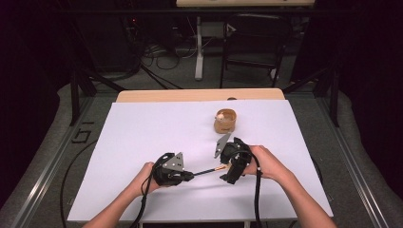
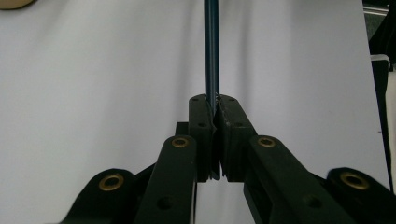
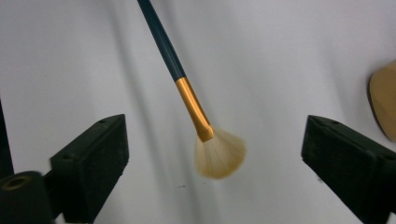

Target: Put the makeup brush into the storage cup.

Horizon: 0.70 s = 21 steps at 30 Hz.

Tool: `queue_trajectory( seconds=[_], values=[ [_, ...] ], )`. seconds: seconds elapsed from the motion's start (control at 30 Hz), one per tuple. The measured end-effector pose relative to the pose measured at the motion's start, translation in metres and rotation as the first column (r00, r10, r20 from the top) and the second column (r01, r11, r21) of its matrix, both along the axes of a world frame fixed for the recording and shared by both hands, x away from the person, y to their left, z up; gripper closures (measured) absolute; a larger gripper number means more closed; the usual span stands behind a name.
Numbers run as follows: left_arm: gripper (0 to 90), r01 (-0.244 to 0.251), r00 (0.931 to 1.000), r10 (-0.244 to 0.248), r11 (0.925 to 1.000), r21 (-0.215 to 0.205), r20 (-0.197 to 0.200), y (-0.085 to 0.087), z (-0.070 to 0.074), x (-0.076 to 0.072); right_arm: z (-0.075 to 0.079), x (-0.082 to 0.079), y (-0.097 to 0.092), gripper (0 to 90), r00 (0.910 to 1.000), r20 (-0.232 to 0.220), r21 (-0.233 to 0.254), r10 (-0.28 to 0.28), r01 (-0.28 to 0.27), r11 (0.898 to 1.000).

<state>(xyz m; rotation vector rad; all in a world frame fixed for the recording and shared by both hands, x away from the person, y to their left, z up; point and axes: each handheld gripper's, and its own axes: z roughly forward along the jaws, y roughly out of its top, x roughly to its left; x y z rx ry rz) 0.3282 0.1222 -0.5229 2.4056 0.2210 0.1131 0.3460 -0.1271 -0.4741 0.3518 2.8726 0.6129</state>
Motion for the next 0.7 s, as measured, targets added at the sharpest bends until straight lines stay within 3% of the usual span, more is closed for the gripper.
queue_trajectory(
  seconds=[0.2, 0.43, 0.53, 0.7],
  values=[
    [85.2, -0.028, 0.9996, 0.028, 0.9987, -0.042, 0.002, 0.006, -0.001, -0.003, -0.001, -0.006, -0.018, 0.0, 0.9972, 0.012, 0.123, -0.074, 0.072, 0.990],
    [85.2, -0.071, 0.9975, 0.071, 0.9932, -0.093, 0.001, 0.013, -0.001, -0.004, -0.004, -0.011, -0.037, 0.0, 0.9888, 0.029, 0.234, -0.146, 0.136, 0.963],
    [85.2, -0.089, 0.9960, 0.089, 0.9885, -0.122, 0.000, 0.016, -0.001, -0.005, -0.005, -0.015, -0.043, 0.0, 0.9819, 0.025, 0.276, -0.188, 0.174, 0.945],
    [85.2, -0.123, 0.9923, 0.124, 0.9739, -0.191, -0.008, 0.019, -0.002, -0.005, -0.012, -0.018, -0.050, 0.0, 0.9716, 0.022, 0.344, -0.235, 0.214, 0.914]
  ],
)
